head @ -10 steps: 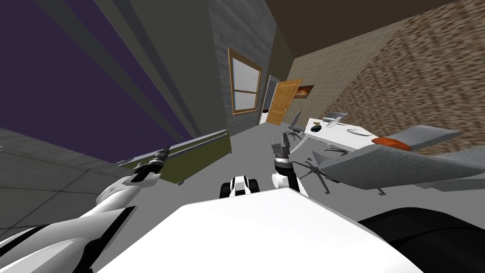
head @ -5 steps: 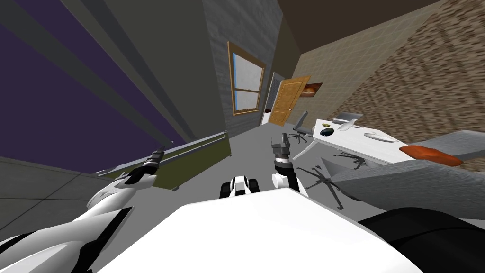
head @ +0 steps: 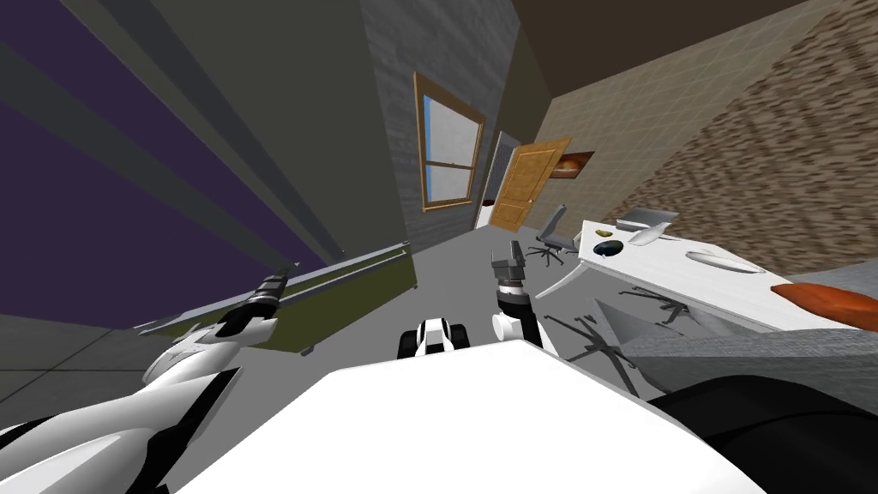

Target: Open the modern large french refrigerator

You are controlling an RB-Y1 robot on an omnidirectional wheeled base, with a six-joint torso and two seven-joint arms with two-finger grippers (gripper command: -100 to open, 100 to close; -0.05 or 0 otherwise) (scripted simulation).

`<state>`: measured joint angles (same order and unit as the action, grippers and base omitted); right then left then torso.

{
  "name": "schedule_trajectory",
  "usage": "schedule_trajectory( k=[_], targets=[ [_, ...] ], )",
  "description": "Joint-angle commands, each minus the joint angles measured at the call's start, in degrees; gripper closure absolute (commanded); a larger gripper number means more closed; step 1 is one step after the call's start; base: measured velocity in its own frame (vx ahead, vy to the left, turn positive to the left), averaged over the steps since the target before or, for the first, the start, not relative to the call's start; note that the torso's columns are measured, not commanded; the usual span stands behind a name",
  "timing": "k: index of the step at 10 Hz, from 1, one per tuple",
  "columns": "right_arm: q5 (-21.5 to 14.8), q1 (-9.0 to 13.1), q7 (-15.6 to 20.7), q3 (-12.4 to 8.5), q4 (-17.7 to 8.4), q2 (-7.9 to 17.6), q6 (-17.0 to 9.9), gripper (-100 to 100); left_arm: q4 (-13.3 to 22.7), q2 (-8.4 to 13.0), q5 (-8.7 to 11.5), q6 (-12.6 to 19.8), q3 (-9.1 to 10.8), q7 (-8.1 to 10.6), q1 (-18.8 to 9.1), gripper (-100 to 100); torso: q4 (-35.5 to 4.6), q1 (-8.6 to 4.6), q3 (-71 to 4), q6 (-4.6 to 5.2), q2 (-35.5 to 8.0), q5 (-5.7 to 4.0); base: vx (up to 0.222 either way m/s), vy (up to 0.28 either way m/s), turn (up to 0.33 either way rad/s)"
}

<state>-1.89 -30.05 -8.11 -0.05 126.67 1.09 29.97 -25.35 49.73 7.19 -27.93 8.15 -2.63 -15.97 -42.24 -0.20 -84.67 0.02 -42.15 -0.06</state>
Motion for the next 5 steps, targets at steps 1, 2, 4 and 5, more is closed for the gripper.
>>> schedule_trajectory(
  k=[1,2,4,5],
  targets=[
    [0.00,0.01,0.00,0.00,0.00,0.01,0.00,0,-0.67,0.13,0.81,1.92,1.99,-1.14,1.09,-100,-0.08,0.25,0.16,-0.01,-0.26,0.06,0.197,-0.076,0.084],
    [0.00,0.00,0.00,-0.01,0.00,0.01,0.00,0,-0.30,0.17,0.97,2.21,2.45,-1.42,1.10,-100,-0.06,0.34,0.11,-0.04,-0.13,0.10,0.211,-0.094,0.083],
    [0.00,0.01,0.00,-0.01,0.00,0.01,0.00,0,-0.30,0.17,0.97,2.21,2.45,-1.42,1.10,-100,-0.07,0.29,0.16,0.01,-0.26,0.08,0.098,-0.040,-0.001],
    [0.00,0.03,0.00,-0.01,0.00,0.01,0.00,0,-0.96,0.05,1.05,2.63,2.62,-1.61,1.42,-100,-0.14,0.38,0.29,-0.02,-0.47,0.10,0.018,-0.001,-0.007]
  ],
)
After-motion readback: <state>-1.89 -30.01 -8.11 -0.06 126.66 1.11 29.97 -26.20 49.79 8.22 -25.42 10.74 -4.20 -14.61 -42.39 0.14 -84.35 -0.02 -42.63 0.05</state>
